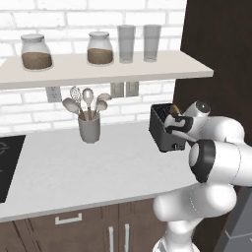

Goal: Start the toaster. Once the lever pops up, take the bread to the plate on the dining counter.

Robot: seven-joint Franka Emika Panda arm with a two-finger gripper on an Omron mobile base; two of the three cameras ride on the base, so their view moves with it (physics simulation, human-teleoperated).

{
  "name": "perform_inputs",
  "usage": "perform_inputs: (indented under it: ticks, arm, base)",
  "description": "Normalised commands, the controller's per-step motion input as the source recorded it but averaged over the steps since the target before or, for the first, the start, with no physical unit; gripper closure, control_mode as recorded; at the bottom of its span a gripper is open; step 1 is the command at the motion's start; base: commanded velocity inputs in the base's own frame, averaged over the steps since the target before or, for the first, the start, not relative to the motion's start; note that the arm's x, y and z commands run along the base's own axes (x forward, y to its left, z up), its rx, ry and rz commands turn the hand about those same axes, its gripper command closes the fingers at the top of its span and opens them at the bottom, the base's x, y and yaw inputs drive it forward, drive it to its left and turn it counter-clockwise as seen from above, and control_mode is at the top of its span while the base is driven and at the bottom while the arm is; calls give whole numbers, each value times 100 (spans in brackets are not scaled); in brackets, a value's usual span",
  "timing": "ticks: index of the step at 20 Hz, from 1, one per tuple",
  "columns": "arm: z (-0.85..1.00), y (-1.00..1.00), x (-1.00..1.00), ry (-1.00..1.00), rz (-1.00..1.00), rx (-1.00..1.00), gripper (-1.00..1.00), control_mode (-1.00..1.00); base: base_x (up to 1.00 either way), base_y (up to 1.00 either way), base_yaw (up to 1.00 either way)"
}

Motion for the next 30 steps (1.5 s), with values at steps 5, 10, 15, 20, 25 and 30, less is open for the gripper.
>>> perform_inputs:
  ticks: [5,10,15,20,25,30]
  arm:
    - [-1,0,-6,-1,0,0,-100,-100]
    - [-1,0,-4,0,0,0,-100,-100]
    - [0,0,8,0,0,0,-100,-100]
    - [0,0,1,0,0,0,-100,-100]
    - [0,0,0,0,0,0,100,-100]
    - [0,0,0,0,0,0,100,-100]
  base:
    - [0,0,0]
    - [0,0,0]
    - [0,0,0]
    - [0,0,0]
    - [0,0,0]
    - [0,0,0]
